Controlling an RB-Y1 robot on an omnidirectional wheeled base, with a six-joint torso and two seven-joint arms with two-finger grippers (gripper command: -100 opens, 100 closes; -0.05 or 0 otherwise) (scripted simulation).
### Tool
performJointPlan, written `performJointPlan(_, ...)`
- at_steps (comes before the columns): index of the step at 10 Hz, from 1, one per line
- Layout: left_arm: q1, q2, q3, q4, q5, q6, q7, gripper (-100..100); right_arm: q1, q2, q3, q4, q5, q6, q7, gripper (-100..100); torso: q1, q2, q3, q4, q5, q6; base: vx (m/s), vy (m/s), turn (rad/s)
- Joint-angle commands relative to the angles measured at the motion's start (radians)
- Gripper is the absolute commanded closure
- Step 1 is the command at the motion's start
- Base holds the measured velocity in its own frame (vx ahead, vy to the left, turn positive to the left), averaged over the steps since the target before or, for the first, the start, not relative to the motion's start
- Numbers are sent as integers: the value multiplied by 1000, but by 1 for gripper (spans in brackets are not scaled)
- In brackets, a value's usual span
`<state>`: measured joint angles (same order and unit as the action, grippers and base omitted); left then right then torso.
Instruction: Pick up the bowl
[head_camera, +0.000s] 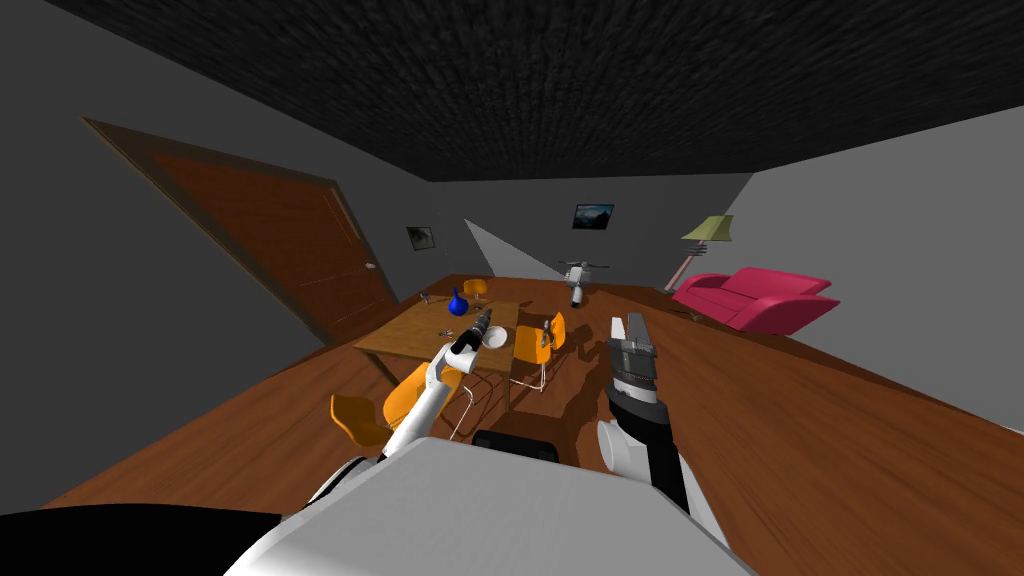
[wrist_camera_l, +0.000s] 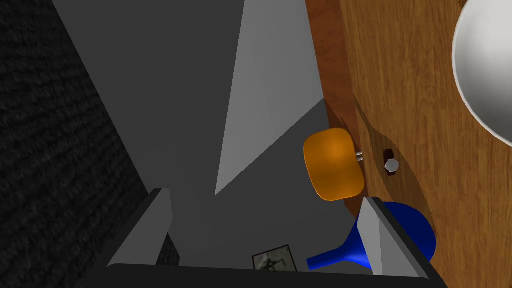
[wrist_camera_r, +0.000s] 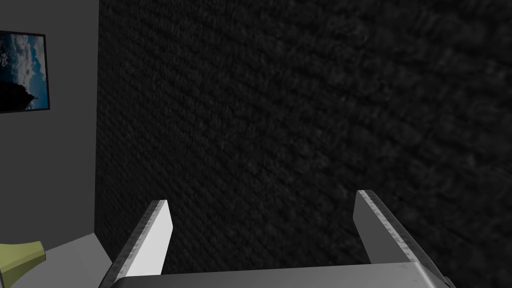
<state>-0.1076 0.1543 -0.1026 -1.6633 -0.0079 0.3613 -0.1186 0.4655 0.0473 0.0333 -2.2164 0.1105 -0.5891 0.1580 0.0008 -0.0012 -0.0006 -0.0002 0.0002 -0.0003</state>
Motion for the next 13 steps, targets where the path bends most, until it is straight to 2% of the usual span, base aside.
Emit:
performJointPlan(1,-13,-1,-3,50,2,50,-4,-100,0,0,0,0,0,0,0,0,0,0,0,0,0,0,19,9,-102)
performJointPlan(2,-27,0,-3,79,4,83,-6,-100,0,0,0,0,0,0,0,0,0,0,0,0,0,0,30,17,-86)
performJointPlan(3,-27,0,-3,84,4,95,-6,-100,0,0,0,0,0,0,0,0,0,-1,-1,0,0,0,28,14,15)
performJointPlan(4,-39,2,-2,118,8,134,-8,-100,0,0,0,0,0,0,0,0,0,-1,-1,0,0,0,33,7,-48)
performJointPlan(5,-39,2,-2,118,8,134,-8,-100,0,0,0,0,0,0,0,0,0,-1,-1,0,0,0,23,3,-32)
performJointPlan(7,-60,8,0,184,15,198,-13,-100,0,0,0,0,0,0,0,0,-1,-1,-1,0,0,0,37,4,-69)
performJointPlan(8,-60,8,0,184,15,208,-13,-100,0,0,0,0,0,0,0,0,-1,-2,-1,0,0,0,38,10,-32)
performJointPlan(11,-81,19,4,274,27,306,-20,-100,0,0,0,0,0,0,0,0,0,-2,-1,-1,0,0,45,9,-68)
performJointPlan(12,-81,19,4,274,27,312,-20,-100,0,0,0,0,0,0,0,0,0,-3,-2,-1,0,0,42,9,-10)
performJointPlan(13,-86,23,5,301,30,344,-22,-100,0,0,0,0,0,0,0,0,0,-2,-1,-1,0,0,37,3,-47)
